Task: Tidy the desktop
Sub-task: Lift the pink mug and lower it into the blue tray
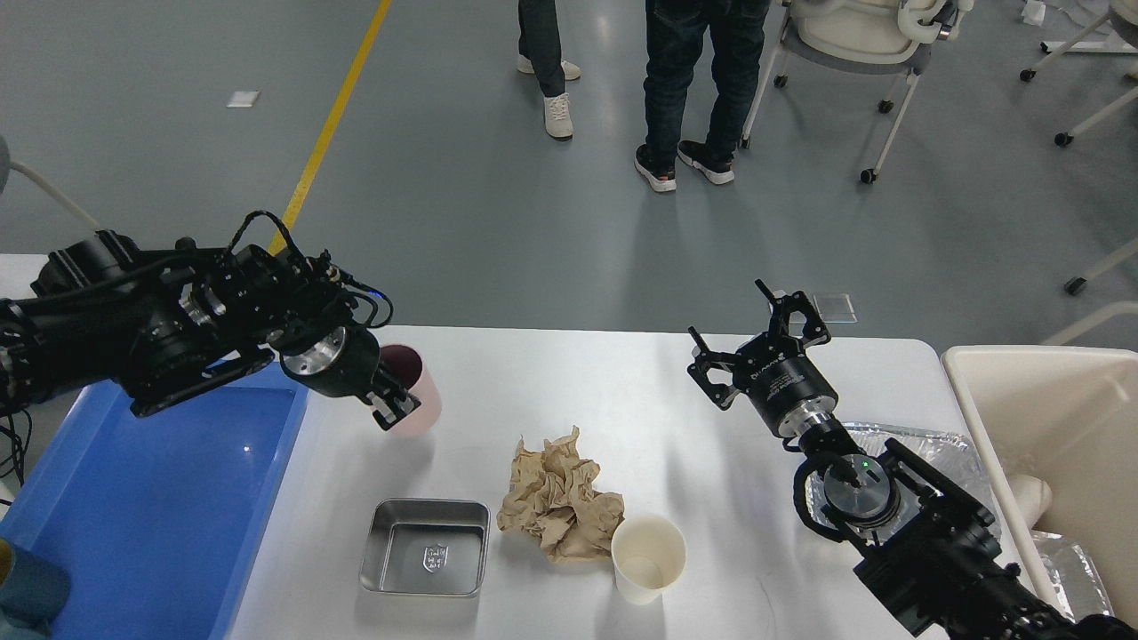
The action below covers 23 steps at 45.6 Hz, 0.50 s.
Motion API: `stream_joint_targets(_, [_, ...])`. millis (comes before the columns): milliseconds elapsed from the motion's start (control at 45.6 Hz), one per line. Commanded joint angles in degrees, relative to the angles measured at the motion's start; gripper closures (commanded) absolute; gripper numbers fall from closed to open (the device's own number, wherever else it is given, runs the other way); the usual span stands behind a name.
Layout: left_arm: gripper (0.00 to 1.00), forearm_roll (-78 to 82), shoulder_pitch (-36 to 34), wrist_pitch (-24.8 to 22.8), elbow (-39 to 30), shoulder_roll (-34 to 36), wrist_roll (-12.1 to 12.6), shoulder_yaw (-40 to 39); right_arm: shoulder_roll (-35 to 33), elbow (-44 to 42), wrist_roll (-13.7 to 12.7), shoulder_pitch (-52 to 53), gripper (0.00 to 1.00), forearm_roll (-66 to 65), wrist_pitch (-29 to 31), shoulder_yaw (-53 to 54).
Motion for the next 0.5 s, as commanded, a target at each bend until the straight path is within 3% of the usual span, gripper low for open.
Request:
stream_joint_targets(0, [0.99, -0.6, -4.3, -1.9, -3.7, 4.4, -0.8, -0.9, 0.1, 0.0, 0.0, 0.2, 0.00, 0.0, -0.1, 0.0])
stream_joint_targets(241, [0.98, -0.5, -8.1, -4.0, -15.4, 16.3, -0.8, -1.6, -0.5, -0.1, 0.0, 0.5, 0.00, 0.0, -0.1, 0.0])
stream_joint_targets(482, [0.98, -0.1, -7.2, -3.9, -28.6, 34.4, -0.7, -1.5, -0.5, -0.1, 0.0, 0.4, 0.00, 0.0, -0.1, 0.0])
